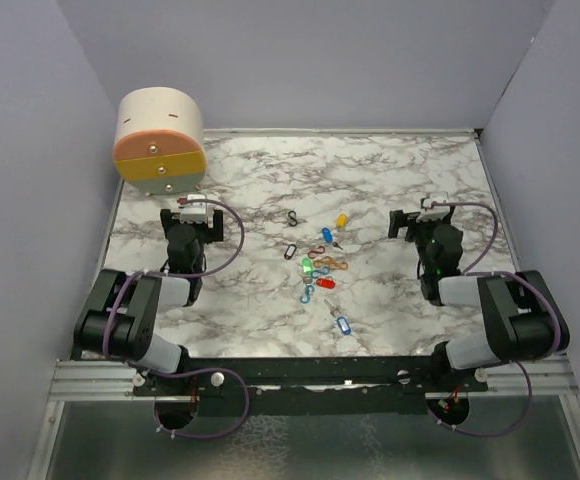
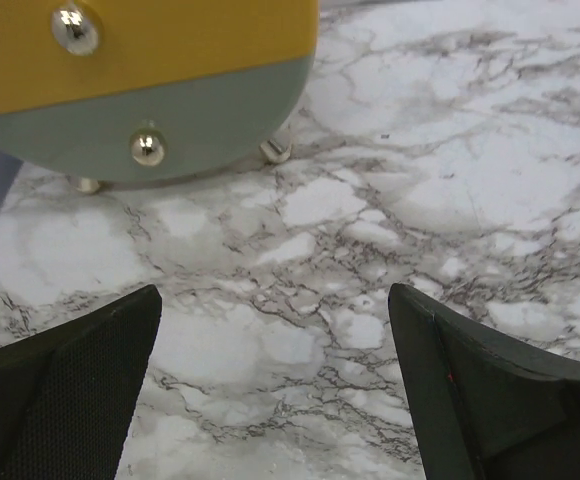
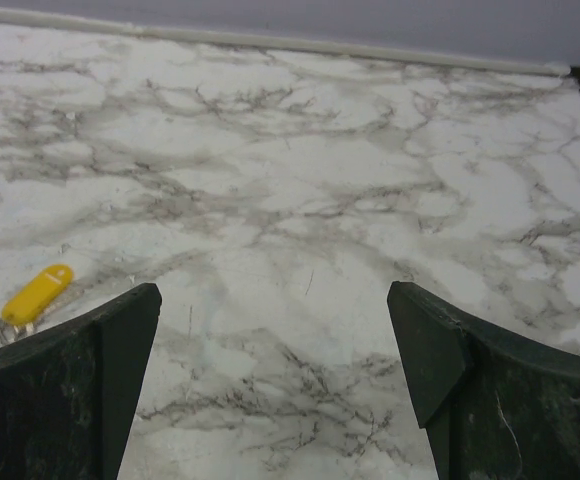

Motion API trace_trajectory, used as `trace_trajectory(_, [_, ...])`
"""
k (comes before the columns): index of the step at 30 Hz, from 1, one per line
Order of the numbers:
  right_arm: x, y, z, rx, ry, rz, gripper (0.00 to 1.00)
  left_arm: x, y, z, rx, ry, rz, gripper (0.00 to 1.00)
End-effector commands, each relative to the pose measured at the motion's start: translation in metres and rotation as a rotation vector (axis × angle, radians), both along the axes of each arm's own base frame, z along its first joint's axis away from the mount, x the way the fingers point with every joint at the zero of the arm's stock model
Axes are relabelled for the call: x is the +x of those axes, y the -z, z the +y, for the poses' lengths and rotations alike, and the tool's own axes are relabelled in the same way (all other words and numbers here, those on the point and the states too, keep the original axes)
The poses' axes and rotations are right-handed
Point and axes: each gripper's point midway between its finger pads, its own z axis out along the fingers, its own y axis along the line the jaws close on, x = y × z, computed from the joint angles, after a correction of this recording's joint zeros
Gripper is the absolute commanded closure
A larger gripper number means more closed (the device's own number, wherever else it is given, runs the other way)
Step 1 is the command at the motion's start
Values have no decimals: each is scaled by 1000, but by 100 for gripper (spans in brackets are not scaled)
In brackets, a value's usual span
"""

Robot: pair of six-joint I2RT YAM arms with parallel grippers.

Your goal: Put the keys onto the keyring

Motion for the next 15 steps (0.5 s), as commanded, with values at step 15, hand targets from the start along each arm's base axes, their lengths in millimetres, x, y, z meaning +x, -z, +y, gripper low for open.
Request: trace_trajectory(15, [-17,-100,51,287,-192,185,0,-31,-95,-56,-623,82,-36,1])
